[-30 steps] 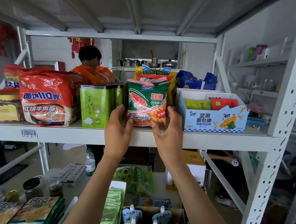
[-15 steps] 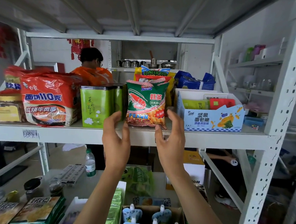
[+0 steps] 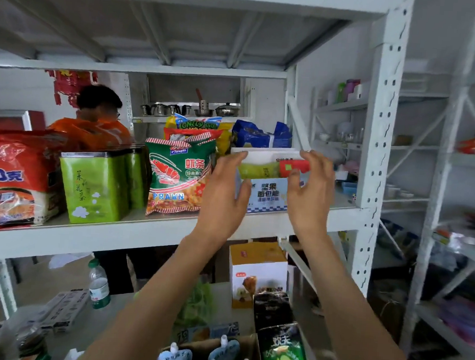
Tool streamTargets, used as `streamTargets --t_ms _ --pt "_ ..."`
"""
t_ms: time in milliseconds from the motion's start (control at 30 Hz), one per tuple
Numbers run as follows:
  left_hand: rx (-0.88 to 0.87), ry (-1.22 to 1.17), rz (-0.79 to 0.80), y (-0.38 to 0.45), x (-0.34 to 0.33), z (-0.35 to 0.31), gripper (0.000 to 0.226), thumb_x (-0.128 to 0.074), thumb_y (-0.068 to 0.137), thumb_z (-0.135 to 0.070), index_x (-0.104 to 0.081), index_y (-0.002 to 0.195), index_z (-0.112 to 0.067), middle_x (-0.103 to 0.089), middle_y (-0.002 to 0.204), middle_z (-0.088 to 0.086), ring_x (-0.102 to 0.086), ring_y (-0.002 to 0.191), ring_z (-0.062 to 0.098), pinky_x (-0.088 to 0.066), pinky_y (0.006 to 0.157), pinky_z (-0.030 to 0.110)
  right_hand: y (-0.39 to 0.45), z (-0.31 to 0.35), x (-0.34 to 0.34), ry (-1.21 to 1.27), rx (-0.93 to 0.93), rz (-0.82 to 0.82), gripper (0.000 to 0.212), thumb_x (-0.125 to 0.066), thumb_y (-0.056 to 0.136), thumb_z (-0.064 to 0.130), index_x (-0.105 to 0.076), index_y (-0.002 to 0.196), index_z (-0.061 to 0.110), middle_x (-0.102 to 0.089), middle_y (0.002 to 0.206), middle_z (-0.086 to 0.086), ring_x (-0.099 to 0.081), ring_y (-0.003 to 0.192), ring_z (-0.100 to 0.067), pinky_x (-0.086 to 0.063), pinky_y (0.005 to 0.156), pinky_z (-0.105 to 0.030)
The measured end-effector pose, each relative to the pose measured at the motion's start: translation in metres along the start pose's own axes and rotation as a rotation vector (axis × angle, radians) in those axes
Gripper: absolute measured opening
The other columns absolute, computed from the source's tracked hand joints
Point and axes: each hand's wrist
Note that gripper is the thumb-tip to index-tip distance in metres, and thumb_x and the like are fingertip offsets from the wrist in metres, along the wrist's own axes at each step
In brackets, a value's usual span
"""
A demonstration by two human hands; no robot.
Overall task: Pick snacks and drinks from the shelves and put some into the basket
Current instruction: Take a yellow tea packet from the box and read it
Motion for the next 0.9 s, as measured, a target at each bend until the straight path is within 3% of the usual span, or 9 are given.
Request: streamTargets --t_ms 133,267,367,500,700,833,900 --pt "0.035 0.256 0.179 0.043 -0.024 0.000 0.046 -0.054 0.096 -0.009 -0.047 0.141 -0.010 -0.050 0.142 0.010 -0.047 0.129 0.025 -0.040 0.105 0.034 0.024 -0.021 -0.002 -0.181 0.073 0.132 0.031 -0.058 0.089 0.012 -0.067 0.119 0.009 -0.060 0.127 -0.011 -0.056 0.115 -0.028 -0.043 0.103 -0.039" --pt "0.092 0.586 0.365 0.080 -0.041 0.007 0.038 -0.052 0.095 -0.016 -0.055 0.131 -0.004 -0.053 0.131 0.015 -0.050 0.120 0.029 -0.045 0.096 0.039 0.038 -0.016 -0.011 -0.346 0.231 0.284 0.026 -0.052 0.090 0.017 -0.073 0.105 0.014 -0.071 0.104 -0.011 -0.064 0.093 -0.033 -0.043 0.085 -0.037" --pt "0.130 0.801 0.487 0.092 -0.045 0.002 0.035 -0.049 0.096 -0.022 -0.056 0.125 -0.004 -0.049 0.130 0.016 -0.046 0.120 0.030 -0.043 0.092 0.039 0.049 -0.009 -0.020 -0.480 0.213 0.472 0.031 -0.041 0.098 0.022 -0.069 0.110 0.016 -0.070 0.106 -0.010 -0.062 0.098 -0.032 -0.039 0.084 -0.037" --pt "0.192 0.936 0.645 0.099 -0.048 -0.001 0.035 -0.048 0.094 -0.020 -0.056 0.127 -0.009 -0.048 0.135 0.015 -0.042 0.127 0.031 -0.038 0.098 0.041 0.060 0.000 -0.027 -0.551 0.128 0.690 0.028 -0.041 0.099 0.017 -0.067 0.108 0.012 -0.069 0.107 -0.010 -0.063 0.094 -0.028 -0.039 0.069 -0.030" --pt "0.162 0.906 0.538 0.094 -0.048 0.002 0.028 -0.052 0.091 -0.016 -0.061 0.117 -0.009 -0.063 0.117 0.010 -0.057 0.110 0.028 -0.044 0.089 0.039 0.064 0.002 -0.033 -0.502 -0.002 0.722 0.023 -0.049 0.096 0.020 -0.066 0.109 0.015 -0.069 0.104 -0.005 -0.053 0.078 -0.021 -0.039 0.065 -0.028" --pt "0.208 0.747 0.468 0.094 -0.044 0.008 0.028 -0.055 0.089 -0.014 -0.065 0.115 -0.013 -0.066 0.108 0.009 -0.062 0.100 0.028 -0.047 0.078 0.038 0.069 0.001 -0.032 -0.364 -0.067 0.711 0.018 -0.053 0.093 0.022 -0.069 0.094 0.014 -0.065 0.088 -0.004 -0.056 0.078 -0.022 -0.032 0.054 -0.025" --pt "0.221 0.690 0.437 0.096 -0.041 0.009 0.027 -0.056 0.091 -0.015 -0.065 0.116 -0.016 -0.067 0.106 0.007 -0.062 0.096 0.027 -0.050 0.076 0.037 0.073 0.002 -0.032 -0.318 -0.102 0.718 0.019 -0.056 0.093 0.023 -0.070 0.088 0.013 -0.066 0.083 -0.005 -0.060 0.077 -0.023 -0.035 0.056 -0.025"
Point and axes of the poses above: each hand's wrist, its own y-axis towards the middle knuckle, its own x-axis out of the back of the hand, z = x × y
